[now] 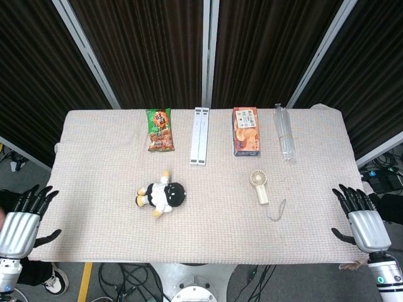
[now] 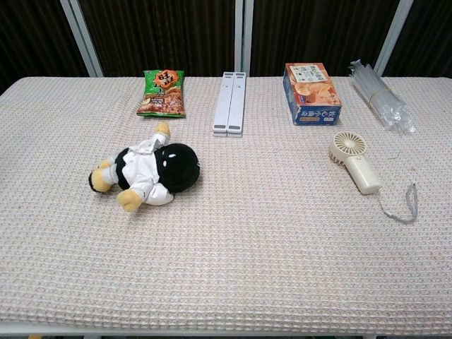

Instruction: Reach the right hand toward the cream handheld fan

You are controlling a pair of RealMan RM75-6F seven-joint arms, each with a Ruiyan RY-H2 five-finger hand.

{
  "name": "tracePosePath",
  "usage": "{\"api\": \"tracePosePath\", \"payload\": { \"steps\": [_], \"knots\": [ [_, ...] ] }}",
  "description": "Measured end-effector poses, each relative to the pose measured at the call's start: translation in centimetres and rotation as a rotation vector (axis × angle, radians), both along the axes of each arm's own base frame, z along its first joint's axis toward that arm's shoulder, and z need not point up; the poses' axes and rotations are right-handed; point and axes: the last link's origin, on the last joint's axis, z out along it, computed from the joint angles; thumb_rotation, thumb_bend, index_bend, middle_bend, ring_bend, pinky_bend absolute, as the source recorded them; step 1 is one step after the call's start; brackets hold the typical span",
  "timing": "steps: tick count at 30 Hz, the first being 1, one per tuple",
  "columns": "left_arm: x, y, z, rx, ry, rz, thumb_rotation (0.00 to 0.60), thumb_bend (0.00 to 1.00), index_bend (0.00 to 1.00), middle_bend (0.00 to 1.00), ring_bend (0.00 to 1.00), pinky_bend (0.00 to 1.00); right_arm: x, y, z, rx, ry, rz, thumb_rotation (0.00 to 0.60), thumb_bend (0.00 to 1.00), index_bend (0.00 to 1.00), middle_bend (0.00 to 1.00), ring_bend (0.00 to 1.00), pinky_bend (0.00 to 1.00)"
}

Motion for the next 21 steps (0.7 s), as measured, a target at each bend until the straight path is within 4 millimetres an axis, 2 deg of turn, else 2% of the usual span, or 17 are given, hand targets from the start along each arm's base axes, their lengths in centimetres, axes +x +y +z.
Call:
{"api": "tracePosePath", "payload": {
  "steps": [10, 13, 14, 16, 17, 18, 19, 21],
  "knots": [
    [0.19, -0.01, -0.06, -0.001, 0.000, -0.002, 0.600, 0.00, 0.14, 0.09, 0.00, 0.13, 0.04, 0.09, 0.24, -0.005, 0.000, 0.004, 0.600, 0.09, 0.00, 0.00, 0.00, 0.00],
    [0.08, -0.14, 0.01, -0.002, -0.002, -0.004, 0.600, 0.00, 0.14, 0.09, 0.00, 0.13, 0.08, 0.05, 0.21, -0.002, -0.002, 0.006, 0.600, 0.14, 0.00, 0.00, 0.00, 0.00],
    [0.04, -0.17, 0.04, -0.002, -0.001, -0.005, 0.600, 0.00, 0.14, 0.09, 0.00, 0.13, 0.10, 0.04, 0.20, 0.000, -0.001, 0.008, 0.600, 0.24, 0.00, 0.00, 0.00, 0.00],
    [-0.07, -0.18, 0.10, -0.001, -0.001, -0.003, 0.600, 0.00, 0.14, 0.09, 0.00, 0.13, 0.19, -0.03, 0.15, 0.005, 0.001, 0.015, 0.600, 0.55, 0.00, 0.00, 0.00, 0.00],
    [-0.11, -0.15, 0.12, -0.001, -0.002, -0.001, 0.600, 0.00, 0.14, 0.09, 0.00, 0.13, 0.24, -0.08, 0.11, 0.008, 0.002, 0.018, 0.600, 0.80, 0.00, 0.00, 0.00, 0.00],
    [-0.11, -0.01, 0.14, 0.000, -0.002, 0.000, 0.600, 0.00, 0.14, 0.09, 0.00, 0.13, 0.35, -0.18, 0.04, 0.009, 0.001, 0.023, 0.600, 0.94, 0.00, 0.00, 0.00, 0.00],
    [-0.09, 0.12, 0.14, 0.000, -0.003, 0.000, 0.600, 0.00, 0.14, 0.09, 0.00, 0.13, 0.45, -0.25, -0.04, 0.009, -0.001, 0.028, 0.600, 0.99, 0.00, 0.00, 0.00, 0.00],
    [-0.09, 0.30, 0.08, -0.002, -0.004, 0.001, 0.600, 0.00, 0.14, 0.09, 0.00, 0.13, 0.65, -0.34, -0.25, 0.010, -0.015, 0.040, 0.600, 1.00, 0.00, 0.00, 0.00, 0.00]
  ]
}}
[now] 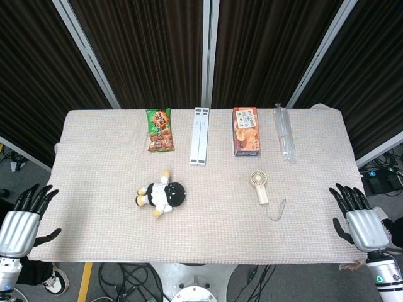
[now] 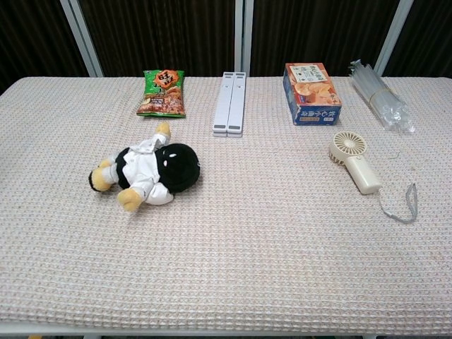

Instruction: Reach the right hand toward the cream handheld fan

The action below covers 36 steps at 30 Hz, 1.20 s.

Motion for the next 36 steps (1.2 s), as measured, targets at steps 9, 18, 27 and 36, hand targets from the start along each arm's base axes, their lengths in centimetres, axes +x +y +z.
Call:
{"api": "tracePosePath", "payload": {
  "steps": [9, 18, 27, 36],
  "knots": [
    [-0.6, -0.2, -0.6, -0.019, -0.001, 0.021, 0.600, 0.00, 0.14, 0.09, 0.00, 0.13, 0.1, -0.2, -0.1, -0.019, -0.025, 0.052, 0.600, 1.00, 0.00, 0.65, 0.61, 0.60],
    [-0.8, -0.1, -0.6, -0.018, 0.003, 0.024, 0.600, 0.00, 0.14, 0.09, 0.00, 0.13, 0.4, -0.8, -1.6, 0.041, -0.007, 0.029, 0.600, 1.00, 0.00, 0.78, 0.71, 0.65],
    [-1.9, -0.1, -1.0, -0.037, 0.005, 0.051, 0.600, 0.00, 0.14, 0.09, 0.00, 0.13, 0.7, -1.8, -4.4, 0.150, 0.105, -0.042, 0.600, 1.00, 0.00, 0.78, 0.71, 0.65],
    [-2.2, 0.2, -0.9, -0.039, 0.011, 0.050, 0.600, 0.00, 0.14, 0.09, 0.00, 0.13, 3.3, -3.9, -9.3, 0.254, 0.153, -0.050, 0.600, 1.00, 0.00, 0.77, 0.71, 0.65]
  ]
}}
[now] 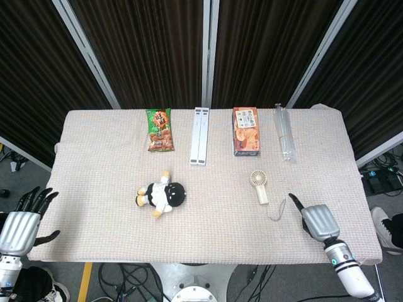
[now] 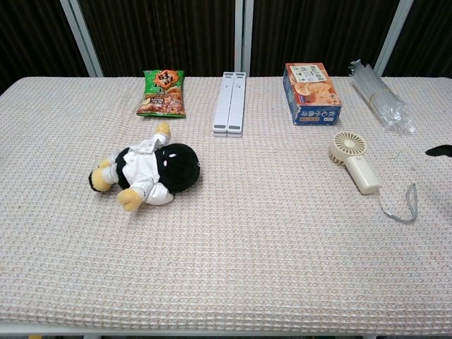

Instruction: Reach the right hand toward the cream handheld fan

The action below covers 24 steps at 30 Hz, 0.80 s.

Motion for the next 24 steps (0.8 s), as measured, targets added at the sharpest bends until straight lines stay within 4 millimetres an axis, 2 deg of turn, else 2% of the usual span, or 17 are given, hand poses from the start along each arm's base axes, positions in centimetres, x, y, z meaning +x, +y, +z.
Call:
{"api": "tracePosePath", "payload": {
  "steps": [9, 24],
  "knots": [
    [-0.6, 0.2, 0.3, 0.010, 0.000, 0.021, 0.600, 0.00, 0.14, 0.09, 0.00, 0.13, 2.4, -2.0, -3.4, 0.040, 0.016, 0.025, 0.600, 1.00, 0.00, 0.77, 0.71, 0.65],
    [-1.2, 0.8, 1.1, 0.042, 0.012, 0.040, 0.600, 0.00, 0.14, 0.09, 0.00, 0.13, 3.9, -4.2, -5.2, 0.060, 0.038, 0.018, 0.600, 1.00, 0.00, 0.77, 0.71, 0.65]
  ]
}}
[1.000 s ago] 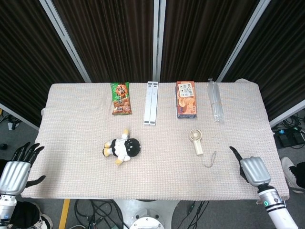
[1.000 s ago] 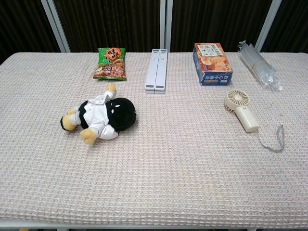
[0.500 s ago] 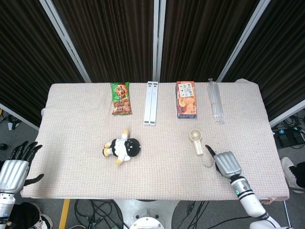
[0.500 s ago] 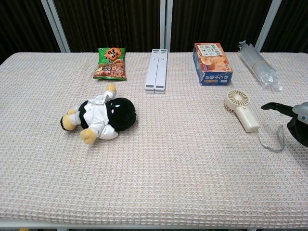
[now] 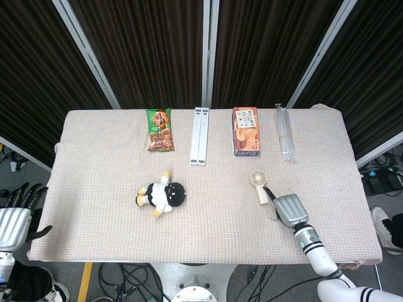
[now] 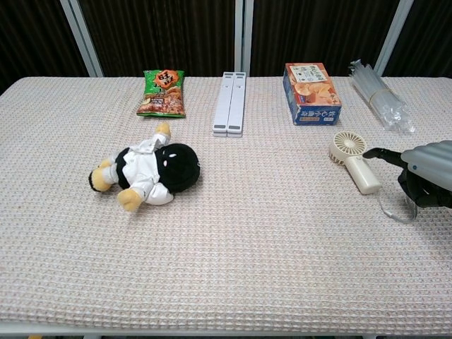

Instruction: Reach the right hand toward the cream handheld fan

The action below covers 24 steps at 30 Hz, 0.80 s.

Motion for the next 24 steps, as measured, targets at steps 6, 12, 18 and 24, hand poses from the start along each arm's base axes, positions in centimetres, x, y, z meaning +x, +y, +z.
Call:
{"api": "tracePosePath", "payload": {
  "steps": [6, 12, 18, 24],
  "knots": [
    [-0.09, 0.13, 0.03, 0.001, 0.000, 0.004, 0.600, 0.00, 0.14, 0.09, 0.00, 0.13, 0.35, -0.27, -0.58, 0.010, 0.005, -0.001, 0.600, 1.00, 0.00, 0.77, 0.71, 0.65],
    [-0.19, 0.23, 0.08, 0.002, 0.002, 0.007, 0.600, 0.00, 0.14, 0.09, 0.00, 0.13, 0.30, -0.26, -0.79, 0.012, 0.013, -0.005, 0.600, 1.00, 0.00, 0.77, 0.71, 0.65],
    [-0.16, 0.28, -0.15, -0.008, -0.002, 0.006, 0.600, 0.00, 0.14, 0.09, 0.00, 0.13, 0.15, -0.18, -0.93, 0.021, 0.020, -0.012, 0.600, 1.00, 0.00, 0.77, 0.71, 0.65],
    [-0.05, 0.40, -0.18, -0.006, -0.007, 0.003, 0.600, 0.00, 0.14, 0.09, 0.00, 0.13, 0.01, -0.33, -0.95, 0.030, 0.034, -0.024, 0.600, 1.00, 0.00, 0.77, 0.71, 0.65]
  ]
}}
